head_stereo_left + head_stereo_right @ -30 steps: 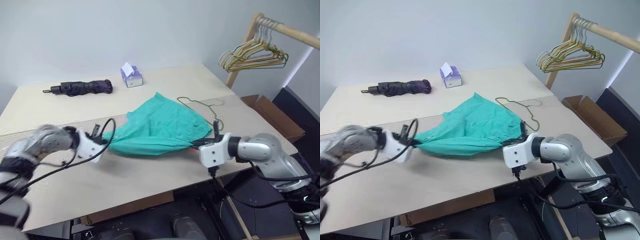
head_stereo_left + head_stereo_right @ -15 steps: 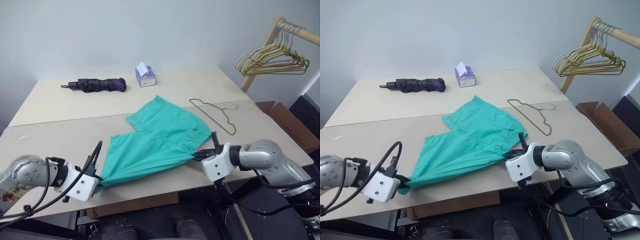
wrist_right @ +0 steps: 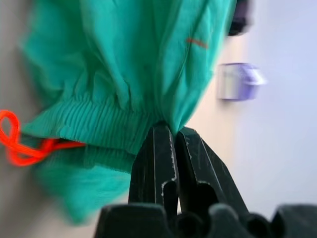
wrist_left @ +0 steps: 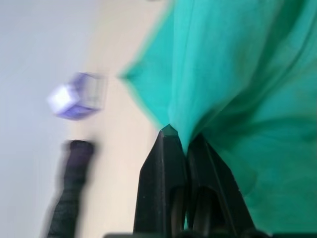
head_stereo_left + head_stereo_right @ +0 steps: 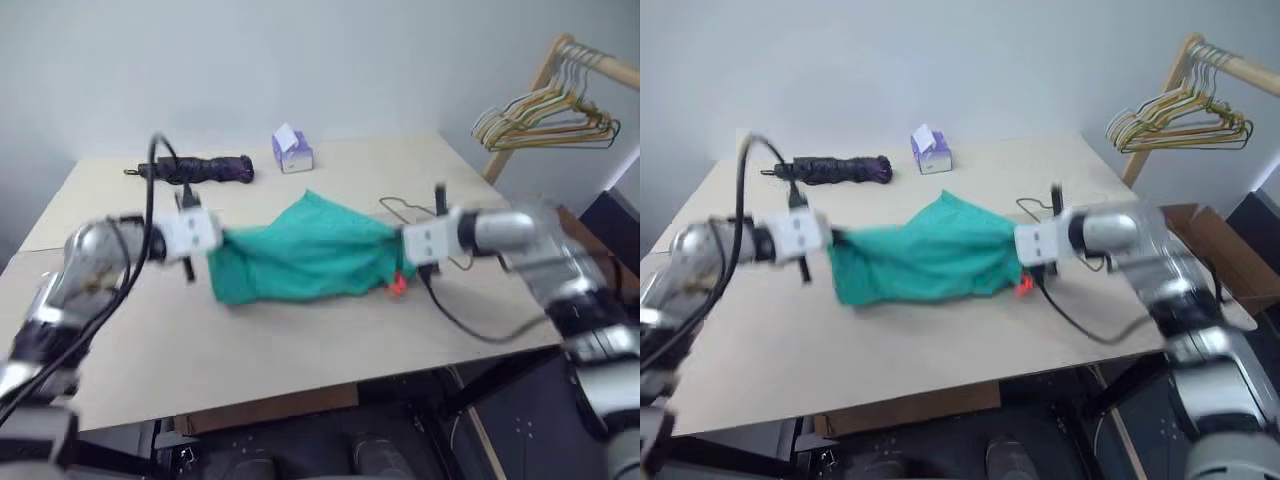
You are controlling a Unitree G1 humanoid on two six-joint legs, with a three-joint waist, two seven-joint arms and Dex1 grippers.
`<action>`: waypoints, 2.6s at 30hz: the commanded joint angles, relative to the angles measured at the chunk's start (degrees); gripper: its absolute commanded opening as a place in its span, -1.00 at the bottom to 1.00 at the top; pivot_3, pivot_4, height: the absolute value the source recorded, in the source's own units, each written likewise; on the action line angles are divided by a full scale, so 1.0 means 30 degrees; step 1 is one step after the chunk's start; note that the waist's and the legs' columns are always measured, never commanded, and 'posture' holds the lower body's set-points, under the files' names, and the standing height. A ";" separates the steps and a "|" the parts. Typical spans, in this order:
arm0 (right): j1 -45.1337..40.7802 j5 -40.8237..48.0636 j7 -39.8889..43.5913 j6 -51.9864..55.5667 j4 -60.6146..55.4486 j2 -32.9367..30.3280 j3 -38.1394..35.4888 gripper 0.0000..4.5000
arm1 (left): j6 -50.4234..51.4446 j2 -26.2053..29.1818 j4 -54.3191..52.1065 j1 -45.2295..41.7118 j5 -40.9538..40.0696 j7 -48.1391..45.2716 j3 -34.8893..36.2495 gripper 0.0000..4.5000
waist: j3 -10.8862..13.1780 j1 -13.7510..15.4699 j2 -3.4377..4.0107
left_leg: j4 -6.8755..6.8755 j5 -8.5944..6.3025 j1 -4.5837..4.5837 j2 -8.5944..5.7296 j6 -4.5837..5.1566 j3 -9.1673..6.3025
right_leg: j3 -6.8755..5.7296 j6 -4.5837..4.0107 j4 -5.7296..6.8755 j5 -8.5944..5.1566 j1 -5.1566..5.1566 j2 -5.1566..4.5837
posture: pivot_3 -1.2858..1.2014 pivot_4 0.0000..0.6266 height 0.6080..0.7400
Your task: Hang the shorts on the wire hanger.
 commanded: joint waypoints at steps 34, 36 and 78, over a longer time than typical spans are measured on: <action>-0.1111 -0.6133 -1.7545 -1.0473 1.2981 0.1996 0.3576 -1.00 | -0.5125 0.4815 -0.5768 0.7109 -0.0056 0.3229 0.0689 -0.98 | 0.0012 -0.0281 0.0019 | -0.0042 0.0185 -0.0528 -0.0042 -0.0220 -0.0039 | 0.0073 0.0002 0.0337 -0.0003 -0.0673 -0.0045 | 0.02 -1.00 1.00; -0.0549 -0.6059 -1.6942 -1.1137 1.2633 0.1868 0.3606 -1.00 | -0.5226 0.6195 -0.5838 0.8348 -0.1144 0.0399 0.0585 -0.98 | 0.0017 -0.0560 0.0028 | -0.0076 0.0184 -0.0351 -0.0051 -0.0204 -0.0039 | 0.0074 -0.0001 0.0288 -0.0002 -0.0525 -0.0045 | 0.02 -1.00 1.00; 1.1312 -0.1145 -0.7858 -1.0493 -0.3859 -0.3841 0.0683 -0.03 | -0.1749 1.0121 -1.5180 2.0023 -1.0979 -1.4681 0.6360 -0.30 | 0.0048 -0.0434 0.0005 | -0.0219 -0.0025 0.0481 0.0059 0.0126 0.0132 | 0.0091 0.0015 -0.0009 -0.0203 0.0344 0.0002 | -0.04 -0.95 1.00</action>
